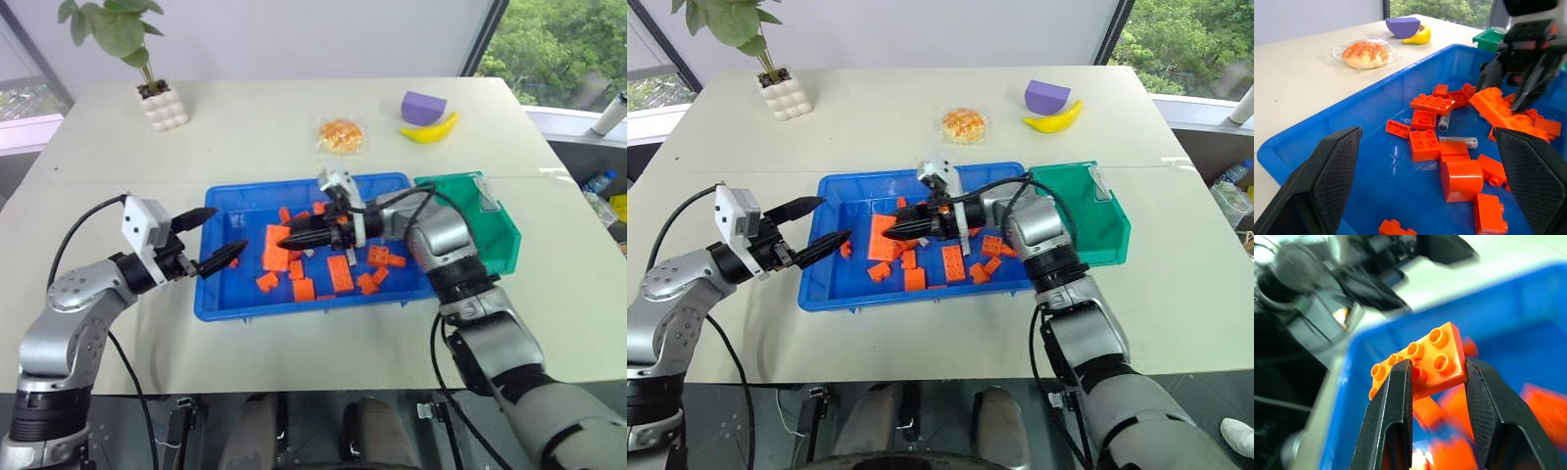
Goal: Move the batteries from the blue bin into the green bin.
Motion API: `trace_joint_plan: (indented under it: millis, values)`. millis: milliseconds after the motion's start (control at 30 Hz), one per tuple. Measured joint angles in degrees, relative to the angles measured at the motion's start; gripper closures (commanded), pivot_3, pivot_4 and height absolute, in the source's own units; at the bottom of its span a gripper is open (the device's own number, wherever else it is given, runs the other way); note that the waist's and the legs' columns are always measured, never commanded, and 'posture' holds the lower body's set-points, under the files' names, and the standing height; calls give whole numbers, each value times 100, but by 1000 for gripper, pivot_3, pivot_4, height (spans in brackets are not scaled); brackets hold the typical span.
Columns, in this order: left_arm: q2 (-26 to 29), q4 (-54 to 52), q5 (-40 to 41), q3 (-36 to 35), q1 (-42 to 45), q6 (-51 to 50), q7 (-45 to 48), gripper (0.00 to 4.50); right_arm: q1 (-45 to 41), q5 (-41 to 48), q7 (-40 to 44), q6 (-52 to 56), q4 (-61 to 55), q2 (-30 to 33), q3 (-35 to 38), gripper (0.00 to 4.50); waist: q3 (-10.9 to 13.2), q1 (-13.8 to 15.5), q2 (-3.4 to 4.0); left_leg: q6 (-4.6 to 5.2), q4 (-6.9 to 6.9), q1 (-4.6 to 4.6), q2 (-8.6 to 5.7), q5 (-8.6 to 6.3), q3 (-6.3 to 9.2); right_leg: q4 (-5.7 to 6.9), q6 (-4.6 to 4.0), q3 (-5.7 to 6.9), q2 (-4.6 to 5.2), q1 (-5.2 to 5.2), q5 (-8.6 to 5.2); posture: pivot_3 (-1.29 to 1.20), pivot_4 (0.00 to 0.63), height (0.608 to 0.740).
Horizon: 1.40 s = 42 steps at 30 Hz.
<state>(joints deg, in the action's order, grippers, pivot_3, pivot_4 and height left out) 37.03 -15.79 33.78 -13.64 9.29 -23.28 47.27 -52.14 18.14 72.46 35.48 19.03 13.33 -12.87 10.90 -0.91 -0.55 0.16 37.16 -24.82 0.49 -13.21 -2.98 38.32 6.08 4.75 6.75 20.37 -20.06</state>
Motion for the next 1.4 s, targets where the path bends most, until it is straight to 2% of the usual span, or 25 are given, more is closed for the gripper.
trace_joint_plan:
  millis: [100,167,200,267,300,367,633,833,1000,1200,1400]
  values:
    - [-10,29,-4,-17,5,-2,-24,0,13,-35,-143,-26,0,-166,-133,3463,0,27,0,0,1,0,-4,0,1,1,0,0,2,0,0,0,150,739]
    - [-9,-55,85,-7,-6,-115,-4,0,18,-325,-373,-513,321,-427,-322,2506,-5,-3,-8,-1,-1,0,-3,0,2,2,0,0,0,3,0,0,150,739]
    - [-1,-119,143,-8,-11,-164,4,0,31,-420,-426,-645,444,-504,-425,2234,-4,-16,-7,-3,-4,0,-3,1,2,7,0,-1,0,7,0,0,150,739]
    - [64,-291,265,-17,-17,-276,26,0,70,-561,-461,-862,622,-612,-614,1372,-4,-28,-7,-3,-6,0,-2,2,0,11,-1,-2,0,11,0,0,150,739]
    - [115,-335,319,-46,-35,-294,47,0,71,-595,-461,-930,672,-612,-649,765,-4,-25,-7,-3,-6,0,-2,2,0,11,-1,-1,0,11,0,0,150,739]
    - [194,-360,384,-142,-86,-357,78,0,70,-620,-456,-1043,721,-612,-649,120,-4,-24,-7,-3,-5,0,-2,2,1,10,-1,-1,0,9,0,0,150,739]
    - [471,-515,576,-336,-408,-531,229,0,15,-632,-546,-1102,709,-487,-570,120,-4,-11,-6,-3,-4,0,-3,1,1,9,-1,-2,2,9,1,0,150,739]
    - [807,-592,726,-581,-666,-661,457,0,-58,-665,-640,-843,176,319,-239,120,-3,-5,-5,-3,-6,0,-1,1,0,4,-2,-2,2,9,0,0,150,739]
    - [979,-810,823,-648,-750,-673,615,0,205,-661,-814,-257,-912,834,-214,120,-3,-4,-5,-3,-9,0,0,1,0,1,-2,-3,3,8,0,0,150,739]
    - [984,-807,818,-664,-728,-670,611,0,922,-592,-1042,369,-1697,990,-249,120,-3,5,-5,-3,-9,0,0,1,-2,-1,-2,-2,4,6,1,0,150,739]
    - [928,-803,804,-619,-664,-654,553,0,1103,-596,-1314,515,-1792,854,-390,120,-3,4,-6,-3,-9,0,0,1,-1,-1,-2,-2,3,6,1,0,150,739]
